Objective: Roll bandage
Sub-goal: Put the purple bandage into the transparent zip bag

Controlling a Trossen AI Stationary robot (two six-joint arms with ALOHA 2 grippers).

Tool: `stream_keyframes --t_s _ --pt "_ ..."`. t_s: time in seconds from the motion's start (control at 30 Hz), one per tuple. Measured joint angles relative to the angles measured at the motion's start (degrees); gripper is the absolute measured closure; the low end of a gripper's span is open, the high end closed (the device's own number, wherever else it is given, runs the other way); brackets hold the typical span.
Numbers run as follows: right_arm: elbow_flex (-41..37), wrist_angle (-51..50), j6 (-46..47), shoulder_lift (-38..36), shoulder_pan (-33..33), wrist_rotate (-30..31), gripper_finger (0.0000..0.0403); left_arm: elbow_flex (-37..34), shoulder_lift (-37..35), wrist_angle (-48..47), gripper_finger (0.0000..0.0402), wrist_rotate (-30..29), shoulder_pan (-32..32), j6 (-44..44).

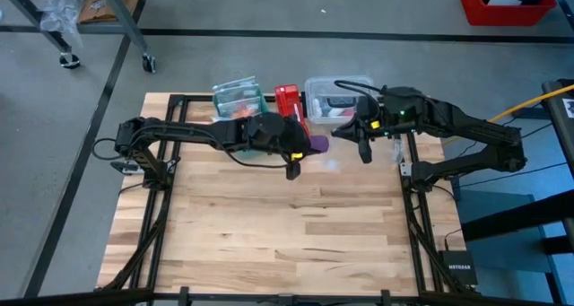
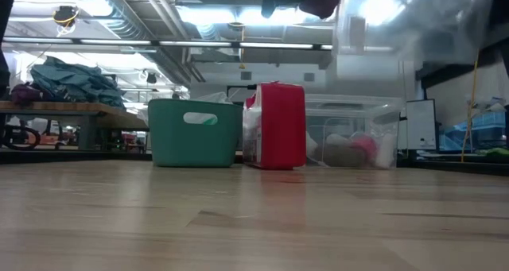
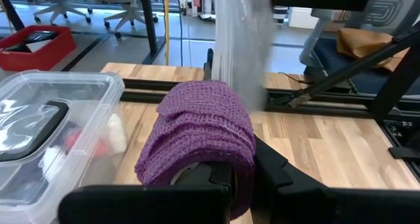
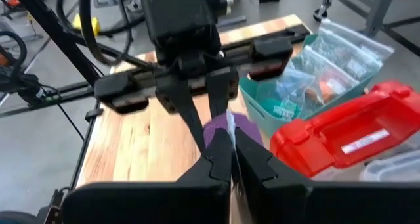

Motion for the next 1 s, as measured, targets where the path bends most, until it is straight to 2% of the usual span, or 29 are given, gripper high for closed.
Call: stream_keyframes --t_s 0.67,1.0 --pt "0.0 0.1 0.1 1.3 0.0 1.1 0.0398 0.0 0.0 4.1 0.0393 2.2 -1.7 0.7" --pt "0.0 -3.8 0.1 1.3 0.0 4.5 0.0398 0.0 0.0 2.8 0.0393 3.2 -1.6 2.0"
